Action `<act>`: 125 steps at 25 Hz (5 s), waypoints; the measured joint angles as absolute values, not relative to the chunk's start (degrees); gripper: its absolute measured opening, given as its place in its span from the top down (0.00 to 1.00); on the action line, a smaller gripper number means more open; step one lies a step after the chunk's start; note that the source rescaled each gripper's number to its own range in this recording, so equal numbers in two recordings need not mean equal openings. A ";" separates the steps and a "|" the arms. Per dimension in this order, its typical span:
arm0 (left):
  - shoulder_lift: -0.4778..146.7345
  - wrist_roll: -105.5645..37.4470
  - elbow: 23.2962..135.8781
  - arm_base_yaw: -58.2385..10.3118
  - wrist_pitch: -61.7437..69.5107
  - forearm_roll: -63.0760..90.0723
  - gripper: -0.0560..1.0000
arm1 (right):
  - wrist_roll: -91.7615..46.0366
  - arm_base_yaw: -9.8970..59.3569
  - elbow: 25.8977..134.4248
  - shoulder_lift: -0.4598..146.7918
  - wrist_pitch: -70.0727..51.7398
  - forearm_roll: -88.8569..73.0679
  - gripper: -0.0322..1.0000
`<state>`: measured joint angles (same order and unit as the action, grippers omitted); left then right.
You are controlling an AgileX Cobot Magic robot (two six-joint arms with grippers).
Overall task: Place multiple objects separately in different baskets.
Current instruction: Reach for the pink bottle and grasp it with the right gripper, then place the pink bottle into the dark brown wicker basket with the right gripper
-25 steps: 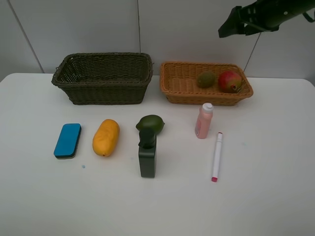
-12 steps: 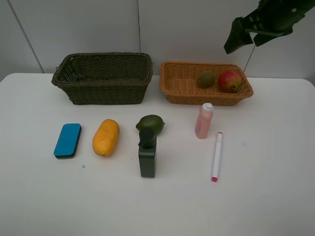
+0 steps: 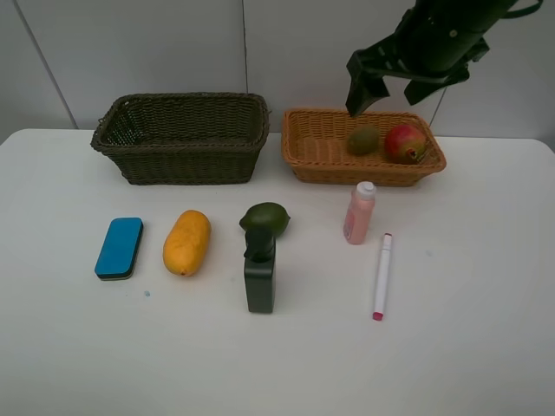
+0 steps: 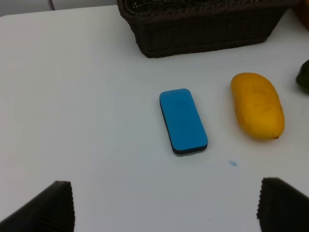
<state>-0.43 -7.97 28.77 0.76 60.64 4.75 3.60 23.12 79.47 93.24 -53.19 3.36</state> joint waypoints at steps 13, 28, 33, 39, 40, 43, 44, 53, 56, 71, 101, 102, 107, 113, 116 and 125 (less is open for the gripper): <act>-0.43 -7.97 28.77 0.76 60.64 4.75 0.00 | 4.67 23.18 71.83 101.57 -47.49 1.06 0.00; -0.43 -7.97 28.77 0.76 60.64 4.75 0.00 | 4.62 23.18 71.83 112.26 -44.48 0.00 0.00; -0.43 -7.97 28.77 0.76 60.64 4.75 0.00 | 4.62 23.18 71.83 113.41 -43.94 0.00 0.04; -0.43 -7.97 28.77 0.76 60.64 4.75 0.00 | 4.62 23.18 71.83 113.41 -43.64 0.00 0.24; -0.43 -7.97 28.77 0.76 60.64 4.75 0.00 | 4.62 23.18 71.83 113.41 -43.64 0.00 0.30; -0.43 -7.97 28.77 0.76 60.64 4.75 0.00 | 4.62 23.18 71.83 113.41 -43.61 0.00 0.57; -0.43 -7.97 28.77 0.76 60.64 4.75 0.00 | 4.62 23.18 71.83 113.41 -43.61 0.00 0.68; -0.43 -7.97 28.77 0.76 60.64 4.75 0.00 | 4.62 23.18 71.83 113.41 -43.83 0.00 0.72; -0.43 -7.97 28.77 0.76 60.64 4.75 0.00 | 4.62 23.18 71.83 113.41 -44.08 0.00 0.72; -0.43 -7.97 28.77 0.76 60.64 4.75 0.00 | 4.62 23.18 75.94 110.57 -50.49 0.00 0.72; -0.43 -7.97 28.77 0.76 60.64 4.75 0.00 | -17.99 33.09 127.36 131.32 -48.61 -16.21 0.72; -0.43 -7.97 28.77 0.76 60.64 4.75 0.00 | -19.03 33.09 128.33 132.60 -47.51 -17.36 0.72; -0.43 -7.97 28.77 0.76 60.64 4.75 0.00 | -22.69 33.09 129.49 137.28 -41.04 -19.36 0.72; -0.43 -7.97 28.77 0.76 60.64 4.75 0.00 | -23.55 33.09 129.67 141.91 -34.19 -19.31 0.72; -0.43 -7.97 28.77 0.76 60.64 4.75 0.00 | -23.70 33.09 129.67 143.74 -32.19 -19.15 0.72; -0.43 -7.97 28.77 0.76 60.64 4.75 0.00 | -23.70 33.09 129.67 145.59 -29.95 -17.88 0.72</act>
